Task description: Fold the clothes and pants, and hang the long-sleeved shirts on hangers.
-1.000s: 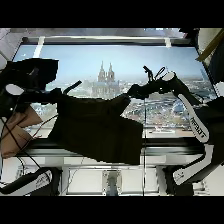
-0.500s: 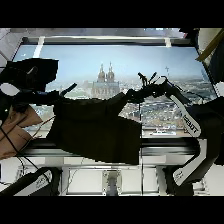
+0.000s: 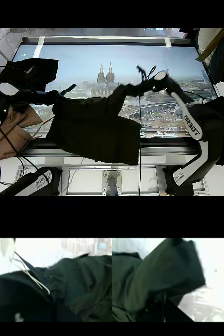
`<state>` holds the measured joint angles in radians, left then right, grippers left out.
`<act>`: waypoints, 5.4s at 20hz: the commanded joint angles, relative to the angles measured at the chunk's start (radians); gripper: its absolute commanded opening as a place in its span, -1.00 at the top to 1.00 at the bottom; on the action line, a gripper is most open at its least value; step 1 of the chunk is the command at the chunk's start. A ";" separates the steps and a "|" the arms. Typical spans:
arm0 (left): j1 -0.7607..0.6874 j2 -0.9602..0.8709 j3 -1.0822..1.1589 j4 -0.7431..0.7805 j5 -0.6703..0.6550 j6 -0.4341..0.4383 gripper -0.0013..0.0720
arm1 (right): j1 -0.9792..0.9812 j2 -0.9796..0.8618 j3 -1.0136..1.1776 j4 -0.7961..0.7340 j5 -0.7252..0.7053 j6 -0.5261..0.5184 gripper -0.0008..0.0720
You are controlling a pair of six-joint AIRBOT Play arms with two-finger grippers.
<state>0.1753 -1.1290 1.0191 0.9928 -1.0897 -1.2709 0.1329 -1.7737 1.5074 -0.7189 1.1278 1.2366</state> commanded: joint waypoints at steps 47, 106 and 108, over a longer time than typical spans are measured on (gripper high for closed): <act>0.001 0.109 -0.198 -0.024 0.039 0.000 0.88 | -0.074 -0.294 0.252 -0.148 -0.018 0.110 -0.24; 0.180 0.000 -0.535 -0.305 0.535 -0.043 0.87 | -0.275 0.737 -0.771 -0.046 0.068 -0.154 -0.33; 0.180 0.000 -0.535 -0.306 0.528 -0.029 0.88 | -0.275 0.737 -0.805 -0.046 0.102 -0.149 -0.33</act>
<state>0.3634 -1.1255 0.4828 0.7002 -0.5823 -1.3136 -0.1421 -1.0370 0.7265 -0.7643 1.1877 1.0824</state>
